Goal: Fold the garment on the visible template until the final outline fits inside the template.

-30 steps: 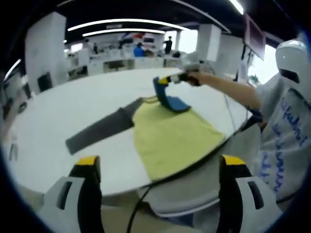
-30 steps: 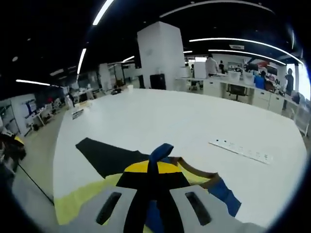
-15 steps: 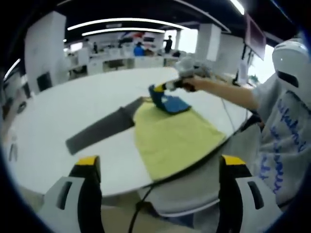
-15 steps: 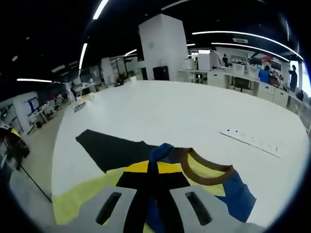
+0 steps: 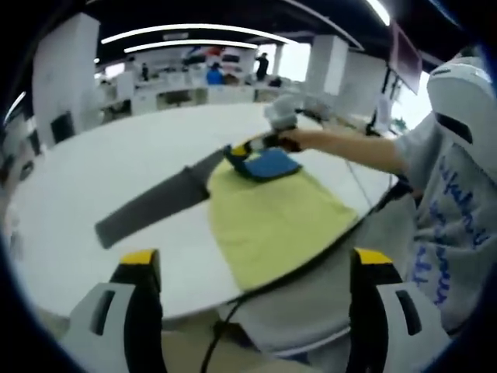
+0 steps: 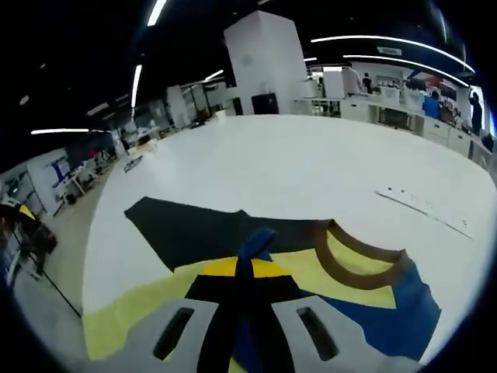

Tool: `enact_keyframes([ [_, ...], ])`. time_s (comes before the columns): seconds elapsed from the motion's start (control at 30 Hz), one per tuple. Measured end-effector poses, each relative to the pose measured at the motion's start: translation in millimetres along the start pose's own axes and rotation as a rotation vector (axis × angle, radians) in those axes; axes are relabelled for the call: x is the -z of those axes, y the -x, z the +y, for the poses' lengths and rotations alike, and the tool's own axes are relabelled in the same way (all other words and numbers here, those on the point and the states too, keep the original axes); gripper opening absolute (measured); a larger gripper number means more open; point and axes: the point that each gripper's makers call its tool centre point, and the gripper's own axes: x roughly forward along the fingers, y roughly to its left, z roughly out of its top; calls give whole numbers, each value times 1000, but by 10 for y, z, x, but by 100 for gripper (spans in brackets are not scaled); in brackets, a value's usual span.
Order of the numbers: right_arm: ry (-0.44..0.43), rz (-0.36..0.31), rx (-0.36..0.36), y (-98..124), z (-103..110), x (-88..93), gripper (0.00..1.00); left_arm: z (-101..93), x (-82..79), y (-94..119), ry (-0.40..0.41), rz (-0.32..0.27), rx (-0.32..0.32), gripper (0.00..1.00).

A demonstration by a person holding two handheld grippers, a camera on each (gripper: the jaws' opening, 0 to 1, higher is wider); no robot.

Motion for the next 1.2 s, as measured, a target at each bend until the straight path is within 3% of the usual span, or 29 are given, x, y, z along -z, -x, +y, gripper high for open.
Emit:
enact_keyframes([
  [0.57, 32, 48, -1, -260, 104, 150, 5, 65, 28, 12, 10, -9, 1, 99],
  [1.03, 36, 84, -19, -320, 221, 251, 5, 90, 118, -13, 11, 29, -4, 97],
  [1.2, 32, 95, -22, -341, 262, 293, 5, 87, 105, -5, 22, 18, 0, 97],
])
